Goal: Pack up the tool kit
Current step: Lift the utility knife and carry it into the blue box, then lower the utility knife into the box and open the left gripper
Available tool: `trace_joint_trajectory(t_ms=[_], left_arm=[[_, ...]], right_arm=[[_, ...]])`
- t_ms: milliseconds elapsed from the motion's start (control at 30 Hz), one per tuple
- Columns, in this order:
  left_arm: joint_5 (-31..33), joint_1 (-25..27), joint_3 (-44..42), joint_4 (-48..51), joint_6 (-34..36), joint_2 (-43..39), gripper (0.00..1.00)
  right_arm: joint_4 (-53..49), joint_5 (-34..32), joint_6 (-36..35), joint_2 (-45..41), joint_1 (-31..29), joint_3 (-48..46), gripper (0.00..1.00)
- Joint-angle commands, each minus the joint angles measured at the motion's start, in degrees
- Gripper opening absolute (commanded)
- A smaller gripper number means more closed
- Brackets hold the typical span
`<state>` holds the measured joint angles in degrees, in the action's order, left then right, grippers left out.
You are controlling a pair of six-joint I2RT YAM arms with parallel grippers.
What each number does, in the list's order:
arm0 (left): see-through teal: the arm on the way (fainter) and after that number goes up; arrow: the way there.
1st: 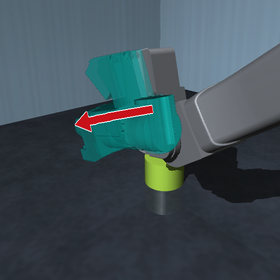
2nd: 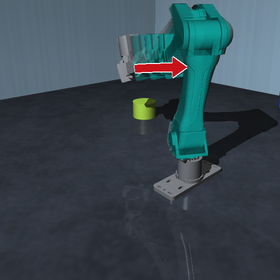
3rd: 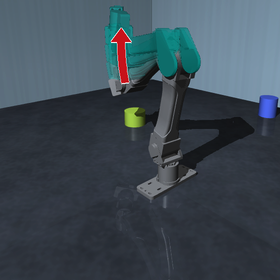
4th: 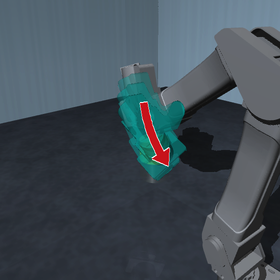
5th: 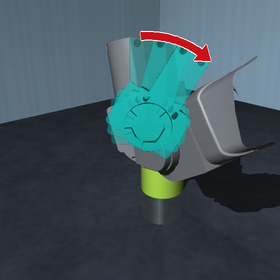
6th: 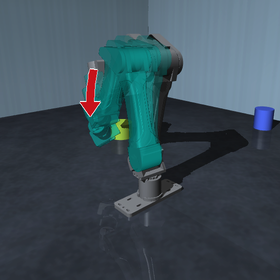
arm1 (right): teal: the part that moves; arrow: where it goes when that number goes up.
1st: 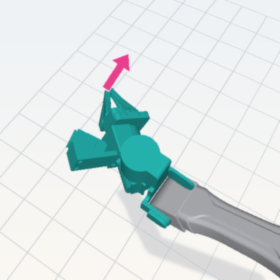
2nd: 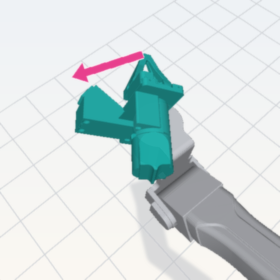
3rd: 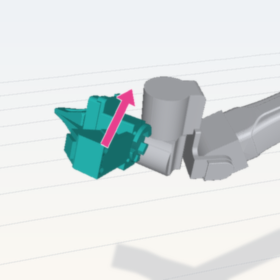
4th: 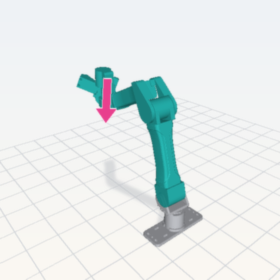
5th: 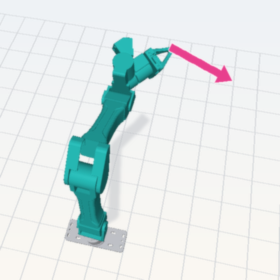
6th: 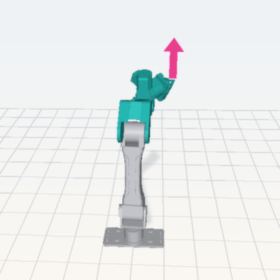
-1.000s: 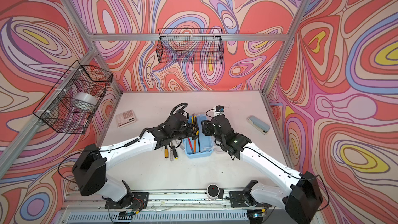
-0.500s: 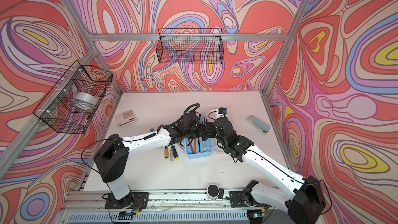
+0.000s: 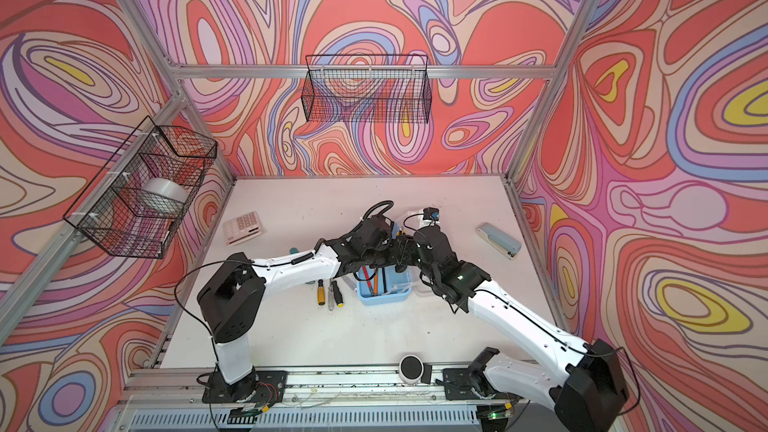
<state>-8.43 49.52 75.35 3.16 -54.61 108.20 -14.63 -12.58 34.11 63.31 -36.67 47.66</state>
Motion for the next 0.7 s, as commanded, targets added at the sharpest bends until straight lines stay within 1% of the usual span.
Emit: trace_joint_trajectory(t_ms=[0,67,300,667], left_arm=[[-1.93,0.23,1.86,-1.99,-0.95,0.99,0.34],[-2.21,0.28,1.82,-2.29,-0.86,1.01,0.37],[-2.99,0.24,1.29,-3.20,-1.02,0.88,0.41],[-3.11,0.29,1.29,-3.11,-0.37,0.71,0.44]], right_arm=[[-0.73,0.41,-0.71,0.72,0.25,0.09,0.62],[-0.79,0.74,-0.89,1.07,0.28,0.14,0.62],[-0.84,0.90,-1.16,1.72,0.36,0.48,0.62],[-0.94,1.52,-1.33,2.65,0.35,1.07,0.62]])
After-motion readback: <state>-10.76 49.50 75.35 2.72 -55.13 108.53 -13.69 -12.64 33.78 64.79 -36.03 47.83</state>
